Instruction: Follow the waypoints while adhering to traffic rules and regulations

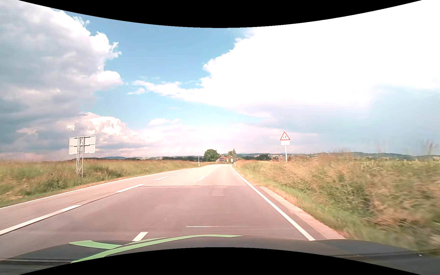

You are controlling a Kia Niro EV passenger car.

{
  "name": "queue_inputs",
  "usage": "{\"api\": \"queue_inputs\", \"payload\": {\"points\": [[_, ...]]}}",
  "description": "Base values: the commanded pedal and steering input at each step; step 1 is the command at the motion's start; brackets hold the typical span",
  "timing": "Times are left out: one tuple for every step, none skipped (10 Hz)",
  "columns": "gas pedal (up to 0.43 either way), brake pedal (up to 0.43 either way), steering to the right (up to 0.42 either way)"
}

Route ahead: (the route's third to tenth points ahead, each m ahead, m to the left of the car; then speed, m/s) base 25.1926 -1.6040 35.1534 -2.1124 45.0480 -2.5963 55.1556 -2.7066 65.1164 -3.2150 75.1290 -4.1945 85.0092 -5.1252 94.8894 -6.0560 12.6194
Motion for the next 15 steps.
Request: {"api": "queue_inputs", "payload": {"points": [[0.358, 0.000, 0.009], [0.358, 0.000, 0.006], [0.358, 0.000, 0.004], [0.350, 0.000, 0.004], [0.350, 0.000, 0.004], [0.350, 0.000, 0.003], [0.350, 0.000, 0.003], [0.350, 0.000, 0.002], [0.350, 0.000, 0.001], [0.350, 0.000, 0.000], [0.350, 0.000, 0.000], [0.350, 0.000, 0.001], [0.339, 0.000, 0.000], [0.339, 0.000, 0.000], [0.339, 0.000, 0.001]]}}
